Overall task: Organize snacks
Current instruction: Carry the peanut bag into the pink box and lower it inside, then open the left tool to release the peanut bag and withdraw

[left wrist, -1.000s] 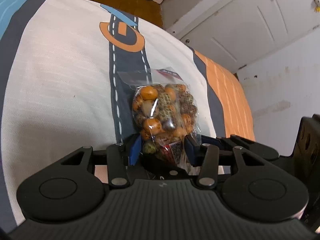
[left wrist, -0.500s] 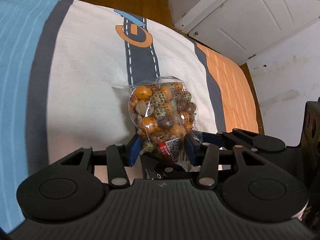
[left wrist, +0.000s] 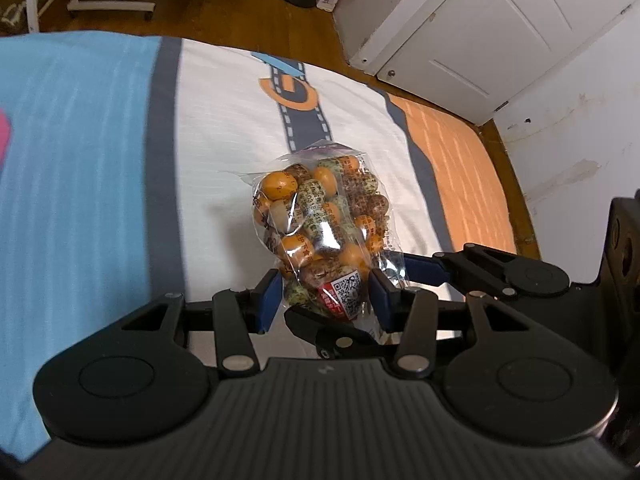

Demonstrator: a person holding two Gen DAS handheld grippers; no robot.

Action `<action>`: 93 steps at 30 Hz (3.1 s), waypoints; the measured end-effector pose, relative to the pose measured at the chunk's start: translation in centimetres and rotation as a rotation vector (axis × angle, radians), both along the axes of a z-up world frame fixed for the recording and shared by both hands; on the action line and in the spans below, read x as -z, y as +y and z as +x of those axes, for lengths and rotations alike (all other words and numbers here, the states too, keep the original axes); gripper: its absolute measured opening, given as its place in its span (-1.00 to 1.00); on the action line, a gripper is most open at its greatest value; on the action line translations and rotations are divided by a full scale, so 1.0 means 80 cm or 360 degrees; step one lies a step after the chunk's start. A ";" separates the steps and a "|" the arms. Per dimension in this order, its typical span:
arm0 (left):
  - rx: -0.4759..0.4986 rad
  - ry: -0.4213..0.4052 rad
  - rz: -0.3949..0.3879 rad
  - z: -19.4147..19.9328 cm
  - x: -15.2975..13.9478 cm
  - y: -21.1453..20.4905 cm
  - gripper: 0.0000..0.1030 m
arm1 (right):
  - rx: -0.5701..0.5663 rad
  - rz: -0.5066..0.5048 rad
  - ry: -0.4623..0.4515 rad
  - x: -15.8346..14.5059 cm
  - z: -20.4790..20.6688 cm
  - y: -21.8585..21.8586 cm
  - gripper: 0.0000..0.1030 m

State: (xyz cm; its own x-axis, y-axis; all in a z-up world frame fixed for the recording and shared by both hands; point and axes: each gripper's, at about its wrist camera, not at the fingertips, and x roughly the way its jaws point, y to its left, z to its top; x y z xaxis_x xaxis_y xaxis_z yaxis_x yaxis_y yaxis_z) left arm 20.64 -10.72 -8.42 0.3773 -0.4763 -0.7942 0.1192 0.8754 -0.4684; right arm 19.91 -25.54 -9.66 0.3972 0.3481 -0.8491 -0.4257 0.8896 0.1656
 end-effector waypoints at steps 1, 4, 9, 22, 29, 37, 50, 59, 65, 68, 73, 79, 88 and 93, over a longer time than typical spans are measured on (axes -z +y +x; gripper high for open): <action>0.0005 -0.0002 0.0012 -0.005 -0.003 0.006 -0.13 | 0.0001 0.0005 -0.0030 -0.002 -0.011 0.008 0.56; 0.0004 -0.0006 0.0033 -0.024 -0.011 0.031 -0.13 | -0.0009 0.0006 -0.0108 -0.006 -0.038 0.035 0.56; -0.0023 -0.0054 0.0047 -0.054 -0.029 0.075 -0.13 | -0.0065 -0.0014 -0.0184 -0.027 -0.067 0.079 0.56; -0.0369 -0.0302 0.0041 -0.095 -0.088 0.237 -0.08 | -0.0283 -0.0028 -0.0332 -0.094 -0.051 0.249 0.56; -0.0533 -0.0336 -0.0013 -0.091 -0.095 0.326 -0.07 | -0.0412 0.0193 -0.0441 -0.103 -0.033 0.305 0.56; -0.0646 -0.0375 -0.0044 -0.080 -0.063 0.383 -0.01 | -0.0542 0.0424 -0.0501 -0.072 -0.010 0.336 0.56; -0.0612 -0.0360 0.0305 -0.045 -0.009 0.386 0.00 | -0.0587 0.0321 -0.0740 0.007 -0.004 0.365 0.67; -0.0567 -0.0372 0.0547 -0.037 -0.001 0.343 -0.01 | -0.0586 0.0242 -0.0824 0.012 -0.014 0.367 0.58; -0.0655 -0.0324 0.0468 -0.040 -0.001 0.360 -0.06 | -0.0556 0.0235 -0.0776 0.001 -0.025 0.360 0.50; -0.0665 -0.0369 0.0406 -0.054 -0.018 0.362 -0.06 | -0.0513 0.0260 -0.0771 -0.020 -0.031 0.344 0.53; -0.0668 -0.0462 0.0311 -0.084 -0.050 0.351 -0.03 | -0.0484 0.0176 -0.0785 -0.062 -0.051 0.323 0.58; -0.0629 -0.0576 0.0340 -0.127 -0.094 0.333 -0.04 | -0.0266 0.0040 -0.0822 -0.088 -0.099 0.259 0.61; -0.0487 -0.0699 0.0365 -0.194 -0.130 0.297 0.12 | 0.0168 0.0160 -0.0723 -0.128 -0.140 0.167 0.62; -0.0432 -0.0743 0.0406 -0.224 -0.135 0.273 0.22 | 0.0291 0.0155 -0.0730 -0.133 -0.173 0.146 0.62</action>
